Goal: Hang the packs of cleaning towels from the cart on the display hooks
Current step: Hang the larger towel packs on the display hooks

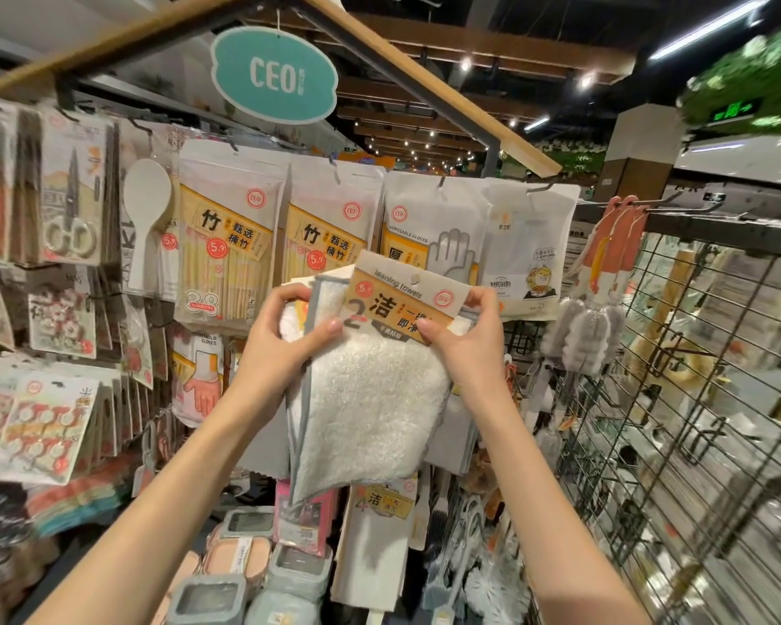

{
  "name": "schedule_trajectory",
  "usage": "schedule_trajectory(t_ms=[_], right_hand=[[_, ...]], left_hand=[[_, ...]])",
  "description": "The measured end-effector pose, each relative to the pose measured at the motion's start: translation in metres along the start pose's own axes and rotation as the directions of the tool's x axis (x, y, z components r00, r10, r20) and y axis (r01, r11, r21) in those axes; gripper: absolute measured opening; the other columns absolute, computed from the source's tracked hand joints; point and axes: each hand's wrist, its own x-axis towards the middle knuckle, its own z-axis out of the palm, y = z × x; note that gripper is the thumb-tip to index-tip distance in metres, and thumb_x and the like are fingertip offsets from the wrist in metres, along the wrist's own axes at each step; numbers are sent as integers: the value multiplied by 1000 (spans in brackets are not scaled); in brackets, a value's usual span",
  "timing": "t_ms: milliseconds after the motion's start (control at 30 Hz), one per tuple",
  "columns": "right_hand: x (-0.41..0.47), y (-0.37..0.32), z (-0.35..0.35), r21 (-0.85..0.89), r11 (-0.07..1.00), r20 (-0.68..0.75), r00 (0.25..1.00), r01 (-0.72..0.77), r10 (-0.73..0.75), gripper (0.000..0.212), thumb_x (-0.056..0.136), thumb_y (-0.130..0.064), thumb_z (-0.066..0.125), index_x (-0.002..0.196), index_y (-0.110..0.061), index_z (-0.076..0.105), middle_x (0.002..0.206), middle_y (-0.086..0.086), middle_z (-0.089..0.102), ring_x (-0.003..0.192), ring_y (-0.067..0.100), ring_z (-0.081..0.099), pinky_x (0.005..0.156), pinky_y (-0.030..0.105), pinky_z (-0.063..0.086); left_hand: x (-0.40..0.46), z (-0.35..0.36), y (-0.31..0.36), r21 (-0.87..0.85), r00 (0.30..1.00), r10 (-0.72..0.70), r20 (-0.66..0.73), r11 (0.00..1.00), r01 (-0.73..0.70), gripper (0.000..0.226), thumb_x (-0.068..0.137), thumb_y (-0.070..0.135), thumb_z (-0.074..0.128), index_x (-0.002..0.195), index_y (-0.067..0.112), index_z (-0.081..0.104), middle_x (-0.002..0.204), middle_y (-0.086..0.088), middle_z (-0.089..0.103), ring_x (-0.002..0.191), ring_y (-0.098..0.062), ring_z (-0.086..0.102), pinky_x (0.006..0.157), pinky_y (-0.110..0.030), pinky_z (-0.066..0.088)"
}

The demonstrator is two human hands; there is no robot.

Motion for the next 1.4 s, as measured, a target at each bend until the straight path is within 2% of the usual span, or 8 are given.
schedule_trajectory(t_ms=[133, 233, 333, 467, 667, 833, 1067, 1400], right_hand=[[2, 6, -7, 43, 999, -33, 999, -22, 23, 46, 78, -4, 73, 106, -19, 41, 103, -11, 56, 91, -10, 54, 68, 0, 42], [4, 12, -11, 70, 997, -36, 998, -41, 44, 54, 77, 0, 72, 117, -20, 40, 113, 0, 55, 99, 2, 55, 67, 3, 45], [3, 21, -14, 110, 993, -26, 998, -45, 48, 61, 77, 3, 71, 120, -28, 41, 114, -5, 53, 99, 1, 56, 67, 10, 50], [1, 41, -22, 59, 996, -56, 996, -66, 69, 56, 76, 4, 72, 114, -28, 47, 108, -18, 54, 100, 1, 55, 76, 16, 51], [-17, 89, -29, 3, 988, 25, 988, -152, 152, 53, 77, 10, 67, 113, -25, 50, 105, -10, 53, 87, -15, 55, 60, 4, 45], [-28, 131, -27, -83, 965, 62, 965, -249, 255, 54, 77, 14, 64, 118, -20, 52, 126, -8, 49, 112, 8, 48, 68, 0, 43], [-18, 161, -33, -100, 942, -39, 947, -322, 320, 51, 77, 10, 67, 110, -25, 51, 102, -22, 50, 91, -4, 51, 64, 10, 47], [-4, 179, -31, -104, 944, -100, 948, -313, 303, 52, 78, 11, 65, 112, -25, 50, 106, -16, 51, 91, -6, 49, 62, 1, 42]], left_hand=[[4, -12, -4, -103, 1000, -10, -4, 995, 9, 49, 61, 22, 88, 96, 36, 57, 93, 2, 72, 78, -16, 67, 67, -26, 55], [5, -15, -4, -61, 999, 18, 32, 998, -16, 45, 70, 8, 78, 96, 38, 56, 91, 11, 73, 81, -11, 68, 66, -23, 56], [5, -17, -4, -2, 999, 42, 27, 999, -42, 50, 77, -3, 72, 97, 40, 56, 96, 8, 71, 81, -10, 68, 64, -22, 55], [6, -19, -3, 35, 992, 106, -62, 994, -104, 56, 74, -3, 74, 107, 40, 61, 119, 6, 64, 106, -21, 64, 87, -34, 53], [9, -21, 0, 103, 970, 191, -153, 979, -177, 64, 76, -3, 73, 118, 44, 59, 120, 23, 61, 119, -9, 56, 106, -44, 42], [18, -23, -1, 76, 962, 186, -201, 982, -174, 59, 78, -4, 72, 117, 39, 59, 121, 23, 61, 118, -13, 57, 104, -46, 44], [25, -29, -10, 98, 966, 186, -182, 981, -170, 59, 78, 0, 73, 113, 46, 60, 120, 25, 60, 122, -15, 55, 106, -49, 41], [32, -28, -20, 106, 968, 187, -165, 980, -171, 62, 78, 1, 73, 115, 49, 59, 122, 24, 60, 117, -13, 59, 103, -45, 45]])
